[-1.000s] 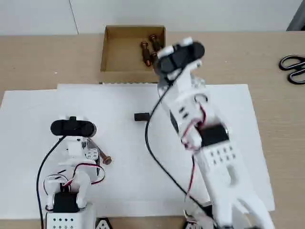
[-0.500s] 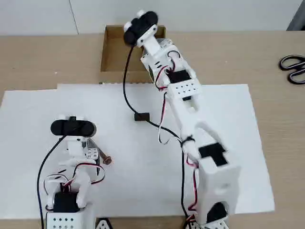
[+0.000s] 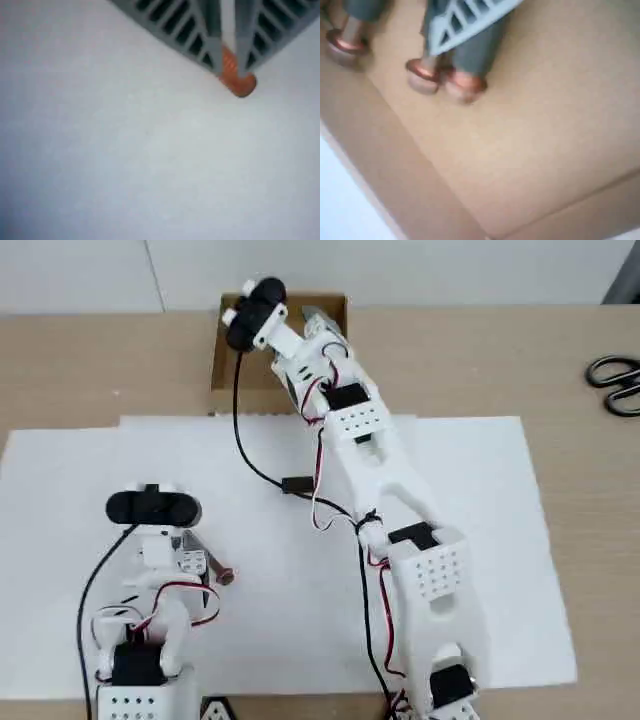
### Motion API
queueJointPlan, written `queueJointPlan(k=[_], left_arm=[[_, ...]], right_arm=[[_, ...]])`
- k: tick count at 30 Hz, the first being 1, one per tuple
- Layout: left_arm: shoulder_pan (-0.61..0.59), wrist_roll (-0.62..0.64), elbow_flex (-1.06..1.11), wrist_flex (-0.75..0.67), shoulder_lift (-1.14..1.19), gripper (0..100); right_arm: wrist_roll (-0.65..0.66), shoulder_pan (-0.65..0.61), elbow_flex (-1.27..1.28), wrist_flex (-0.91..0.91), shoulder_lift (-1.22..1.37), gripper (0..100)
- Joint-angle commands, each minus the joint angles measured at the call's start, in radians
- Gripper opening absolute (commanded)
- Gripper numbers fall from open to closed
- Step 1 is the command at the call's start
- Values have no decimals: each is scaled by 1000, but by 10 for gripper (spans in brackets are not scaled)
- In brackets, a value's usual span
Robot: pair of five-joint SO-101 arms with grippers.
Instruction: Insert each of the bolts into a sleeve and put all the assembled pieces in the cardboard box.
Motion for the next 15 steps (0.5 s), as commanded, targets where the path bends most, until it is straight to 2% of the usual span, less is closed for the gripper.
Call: queueJointPlan(k=[1, 5, 15], left_arm=[[-9, -2, -2, -21, -9, 6], [-9, -2, -2, -21, -9, 6], [-18, -6, -2, -15, -9, 6]], right_arm=[[3, -5, -52, 28, -85, 95], [2, -21, -52, 239, -197, 0], [2, -18, -52, 725, -371, 3]])
